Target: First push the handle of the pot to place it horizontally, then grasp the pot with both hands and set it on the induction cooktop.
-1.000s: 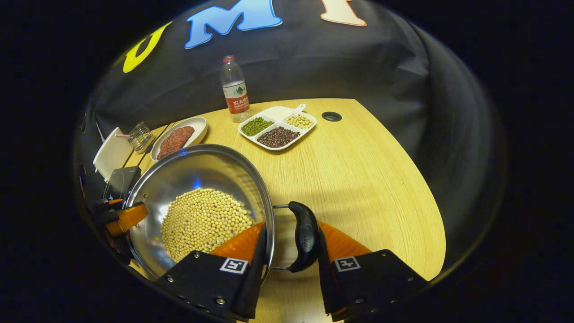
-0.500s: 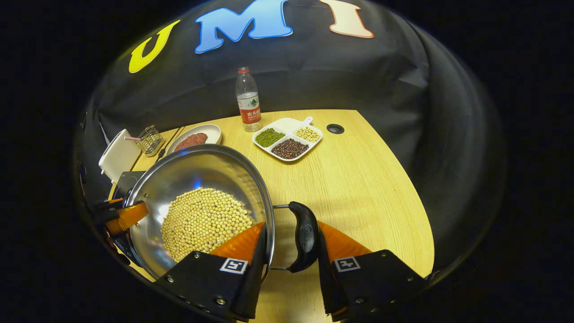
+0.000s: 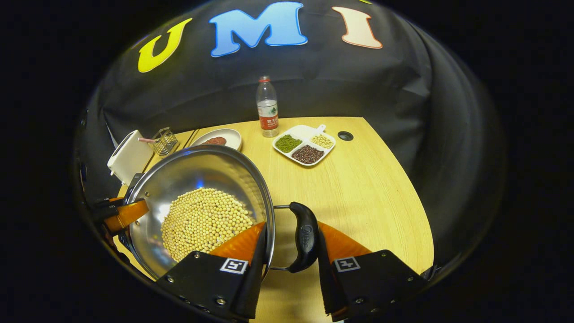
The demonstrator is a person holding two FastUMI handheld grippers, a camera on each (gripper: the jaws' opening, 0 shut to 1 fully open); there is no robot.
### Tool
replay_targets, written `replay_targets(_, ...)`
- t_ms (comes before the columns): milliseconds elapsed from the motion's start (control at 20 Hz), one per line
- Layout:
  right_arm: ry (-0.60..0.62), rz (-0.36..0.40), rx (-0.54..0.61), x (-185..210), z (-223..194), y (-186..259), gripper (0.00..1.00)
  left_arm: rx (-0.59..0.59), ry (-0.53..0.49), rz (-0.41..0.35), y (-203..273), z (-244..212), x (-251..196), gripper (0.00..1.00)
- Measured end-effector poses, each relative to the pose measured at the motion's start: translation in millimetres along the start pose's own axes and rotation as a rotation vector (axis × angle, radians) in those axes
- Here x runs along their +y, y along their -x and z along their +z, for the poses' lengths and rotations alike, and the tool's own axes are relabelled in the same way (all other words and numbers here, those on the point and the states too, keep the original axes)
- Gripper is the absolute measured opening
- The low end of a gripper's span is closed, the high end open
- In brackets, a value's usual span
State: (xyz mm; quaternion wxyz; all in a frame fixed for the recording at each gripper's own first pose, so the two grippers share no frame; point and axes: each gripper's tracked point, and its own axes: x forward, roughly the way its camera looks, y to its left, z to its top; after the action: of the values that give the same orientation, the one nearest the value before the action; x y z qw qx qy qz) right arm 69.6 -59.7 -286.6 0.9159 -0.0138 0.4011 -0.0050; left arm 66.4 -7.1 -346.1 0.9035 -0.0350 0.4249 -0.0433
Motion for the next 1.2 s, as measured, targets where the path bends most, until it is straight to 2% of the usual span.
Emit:
replay_targets(150, 0.018, 0.011, -0.006, 23, 3, 2, 0.55, -0.005, 0.011, 0.012, 9, -1, 24, 0.62)
replay_targets(250, 0.022, 0.02, -0.005, 39, 3, 5, 0.55, -0.006, 0.016, 0.02, 14, 1, 39, 0.65)
replay_targets(300, 0.023, 0.024, -0.003, 46, 3, 4, 0.51, -0.008, 0.019, 0.025, 16, 2, 47, 0.66)
replay_targets(350, 0.025, 0.028, -0.003, 55, 4, 4, 0.55, -0.009, 0.021, 0.031, 18, 3, 55, 0.63)
replay_targets(400, 0.027, 0.033, -0.002, 62, 5, 2, 0.55, -0.012, 0.025, 0.036, 20, 4, 63, 0.66)
replay_targets(550, 0.044, 0.046, -0.002, 85, 7, -1, 0.55, -0.012, 0.04, 0.05, 24, 2, 87, 0.65)
replay_targets(600, 0.053, 0.049, 0.0, 94, 7, -2, 0.55, -0.009, 0.046, 0.054, 24, 0, 96, 0.62)
replay_targets(650, 0.06, 0.051, 0.006, 102, 7, -3, 0.56, -0.004, 0.053, 0.06, 24, -3, 104, 0.65)
replay_targets(850, 0.087, 0.068, 0.01, 137, 6, -11, 0.55, -0.004, 0.076, 0.098, 30, -9, 142, 0.63)
replay_targets(900, 0.092, 0.073, 0.009, 147, 5, -13, 0.55, -0.003, 0.086, 0.106, 31, -10, 151, 0.68)
replay_targets(1200, 0.099, 0.104, 0.019, 198, 3, -19, 0.56, -0.005, 0.105, 0.151, 39, -11, 201, 0.66)
